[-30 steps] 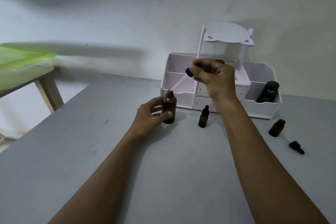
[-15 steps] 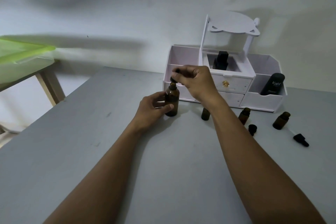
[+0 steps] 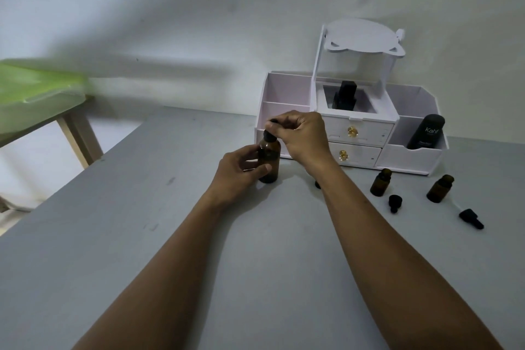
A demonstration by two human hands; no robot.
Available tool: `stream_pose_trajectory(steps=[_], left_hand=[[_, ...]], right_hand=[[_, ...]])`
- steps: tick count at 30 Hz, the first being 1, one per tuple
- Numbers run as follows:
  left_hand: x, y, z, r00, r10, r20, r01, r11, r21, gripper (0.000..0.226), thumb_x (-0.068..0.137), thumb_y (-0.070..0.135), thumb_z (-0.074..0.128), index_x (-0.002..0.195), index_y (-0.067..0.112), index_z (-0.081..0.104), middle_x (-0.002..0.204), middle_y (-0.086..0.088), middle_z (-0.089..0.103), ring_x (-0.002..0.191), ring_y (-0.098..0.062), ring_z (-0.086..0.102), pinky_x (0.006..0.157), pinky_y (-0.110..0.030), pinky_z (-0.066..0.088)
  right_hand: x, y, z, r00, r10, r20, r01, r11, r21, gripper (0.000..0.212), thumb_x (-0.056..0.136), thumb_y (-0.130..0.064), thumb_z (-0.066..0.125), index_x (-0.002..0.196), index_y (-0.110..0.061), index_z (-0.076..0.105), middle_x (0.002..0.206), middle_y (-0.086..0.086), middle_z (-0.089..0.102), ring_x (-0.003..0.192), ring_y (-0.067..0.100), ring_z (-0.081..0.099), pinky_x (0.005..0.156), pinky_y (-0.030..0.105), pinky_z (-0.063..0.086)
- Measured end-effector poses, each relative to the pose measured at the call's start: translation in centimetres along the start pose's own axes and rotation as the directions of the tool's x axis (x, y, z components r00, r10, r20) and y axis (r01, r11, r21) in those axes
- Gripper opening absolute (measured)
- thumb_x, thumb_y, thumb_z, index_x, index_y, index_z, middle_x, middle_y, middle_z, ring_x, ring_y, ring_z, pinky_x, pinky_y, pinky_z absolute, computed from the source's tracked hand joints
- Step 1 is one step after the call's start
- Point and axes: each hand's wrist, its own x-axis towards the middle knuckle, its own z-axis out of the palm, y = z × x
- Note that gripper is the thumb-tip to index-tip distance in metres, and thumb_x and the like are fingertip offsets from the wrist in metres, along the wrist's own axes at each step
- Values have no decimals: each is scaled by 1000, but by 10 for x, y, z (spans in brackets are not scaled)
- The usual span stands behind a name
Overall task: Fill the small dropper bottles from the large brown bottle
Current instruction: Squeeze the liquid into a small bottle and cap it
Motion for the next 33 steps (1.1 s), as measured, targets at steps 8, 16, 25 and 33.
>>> stream_pose_trajectory(steps=[8,16,25,33], left_hand=[[0,0,2,1000,-14,1,14,1000,5,56,88,19,75,141,16,56,132,-3,67,115,-21,67,103,-47,52],[-1,1,1,1000,-24,16,24,1000,-9,55,88,17,75,141,18,57,130,-1,67,112,-15,68,104,-43,52],[-6,15,5,935,180,-305,-152,982,113,75,83,30,80,147,29,42,136,0,61,121,-13,59,91,-25,52],[-39,77,47,803,472,-362,-464,878,117,33,88,10,73,118,16,62,91,5,69,80,-8,67,72,-16,53]], right_hand=[[-3,-3,2,999,-31,-45,29,999,-46,14,88,-17,74,99,-8,78,87,-9,68,69,-4,61,61,-3,45],[0,-17,-11,999,-50,-22,49,999,-21,24,89,-24,74,111,-16,75,102,-5,74,82,-3,66,69,0,48],[25,-71,-54,965,-192,-178,210,974,89,27,86,-16,76,112,-10,73,94,3,76,85,15,75,84,33,62],[8,-81,-146,932,-203,-301,258,953,157,13,87,-13,75,100,-13,76,84,-3,77,82,18,76,85,34,61]])
